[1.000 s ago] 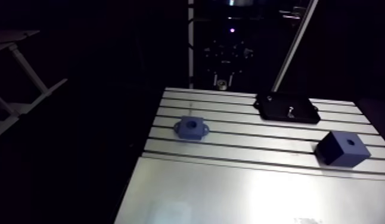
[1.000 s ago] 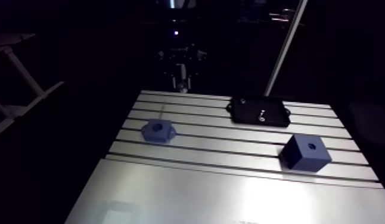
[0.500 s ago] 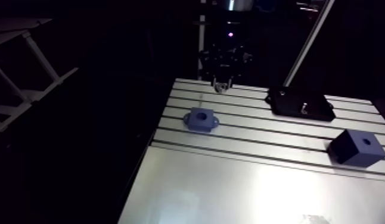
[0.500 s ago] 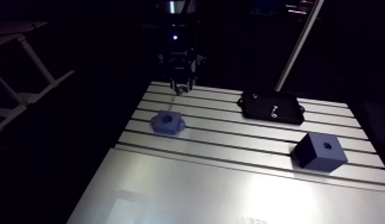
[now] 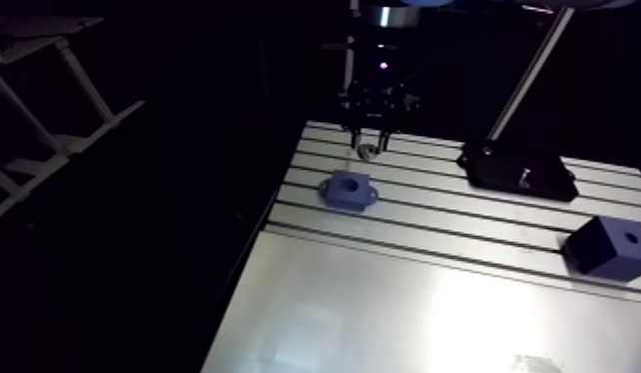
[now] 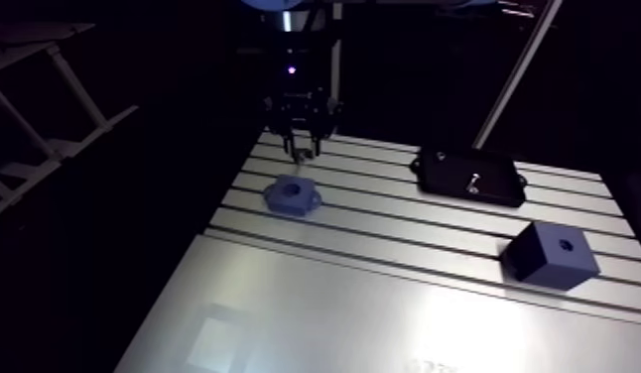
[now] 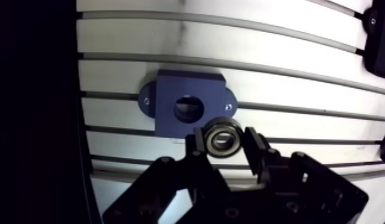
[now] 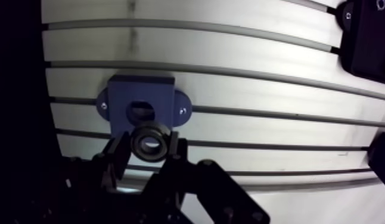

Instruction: Pick up the bearing and press it into the housing until flush.

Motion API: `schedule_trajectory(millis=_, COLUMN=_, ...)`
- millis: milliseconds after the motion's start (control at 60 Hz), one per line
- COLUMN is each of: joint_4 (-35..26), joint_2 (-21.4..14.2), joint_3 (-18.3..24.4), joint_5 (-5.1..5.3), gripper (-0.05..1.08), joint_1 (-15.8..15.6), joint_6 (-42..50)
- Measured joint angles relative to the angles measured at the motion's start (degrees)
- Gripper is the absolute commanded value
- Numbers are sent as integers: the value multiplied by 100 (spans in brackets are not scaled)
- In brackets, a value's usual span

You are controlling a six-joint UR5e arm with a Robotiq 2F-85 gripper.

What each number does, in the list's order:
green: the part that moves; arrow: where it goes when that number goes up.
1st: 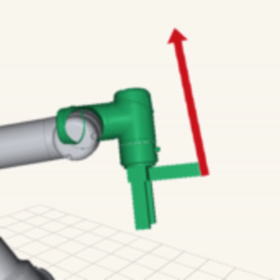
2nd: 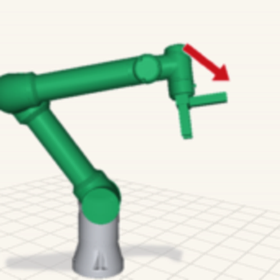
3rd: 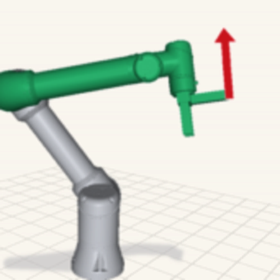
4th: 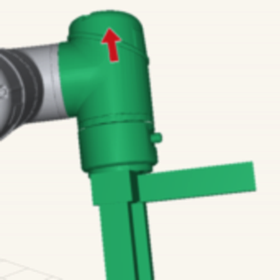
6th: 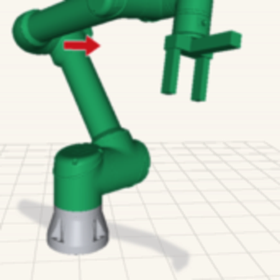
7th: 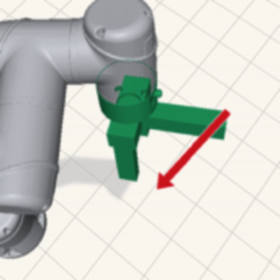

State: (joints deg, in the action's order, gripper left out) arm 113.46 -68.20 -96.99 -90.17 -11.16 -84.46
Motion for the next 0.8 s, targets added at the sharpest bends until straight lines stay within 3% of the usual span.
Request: schedule_trajectory(millis=800, joint_4=498, joint_2=280, joint_3=-213, joint_5=-22, gripper=59, joint_1=-198, joint_6=71)
